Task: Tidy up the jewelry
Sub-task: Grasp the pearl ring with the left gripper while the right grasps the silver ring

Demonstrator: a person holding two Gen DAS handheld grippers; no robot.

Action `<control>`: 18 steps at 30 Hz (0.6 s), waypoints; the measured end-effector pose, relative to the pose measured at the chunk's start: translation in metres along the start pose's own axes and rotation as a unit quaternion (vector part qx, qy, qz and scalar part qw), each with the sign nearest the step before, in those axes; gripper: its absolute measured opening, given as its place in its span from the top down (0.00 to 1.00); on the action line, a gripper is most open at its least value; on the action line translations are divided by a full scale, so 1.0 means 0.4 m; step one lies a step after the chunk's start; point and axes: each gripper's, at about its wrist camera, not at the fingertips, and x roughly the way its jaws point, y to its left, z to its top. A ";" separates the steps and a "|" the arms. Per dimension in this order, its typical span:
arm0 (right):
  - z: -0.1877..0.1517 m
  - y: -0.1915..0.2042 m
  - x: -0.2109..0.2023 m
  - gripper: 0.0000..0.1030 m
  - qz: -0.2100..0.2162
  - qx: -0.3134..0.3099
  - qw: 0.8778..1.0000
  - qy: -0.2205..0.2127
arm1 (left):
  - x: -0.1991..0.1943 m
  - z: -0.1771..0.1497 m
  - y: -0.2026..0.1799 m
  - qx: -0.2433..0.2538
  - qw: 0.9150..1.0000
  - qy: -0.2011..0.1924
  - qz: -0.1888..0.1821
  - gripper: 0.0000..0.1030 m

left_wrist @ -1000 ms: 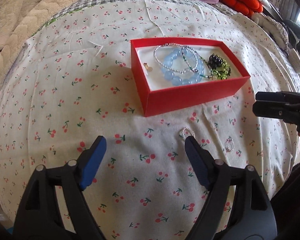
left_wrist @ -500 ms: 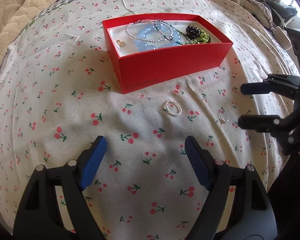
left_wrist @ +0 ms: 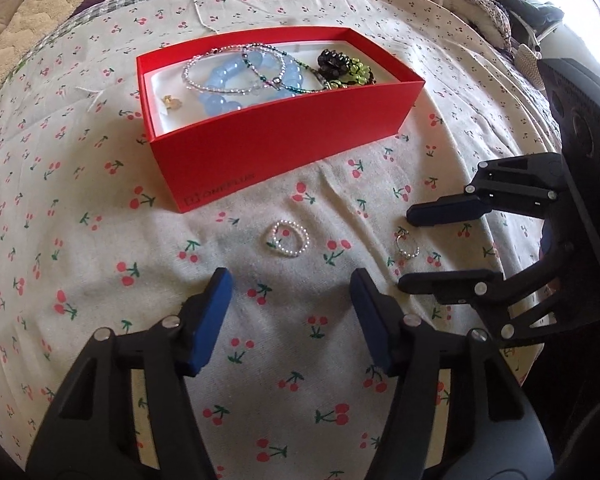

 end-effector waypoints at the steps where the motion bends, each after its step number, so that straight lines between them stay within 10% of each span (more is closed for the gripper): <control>1: 0.002 -0.002 0.002 0.61 0.002 0.001 1.000 0.000 | 0.003 0.003 -0.001 0.002 1.000 0.000 0.001 0.42; 18: 0.007 0.009 0.005 0.81 0.005 -0.008 1.000 0.003 | 0.030 0.032 -0.004 0.005 1.000 -0.001 0.006 0.78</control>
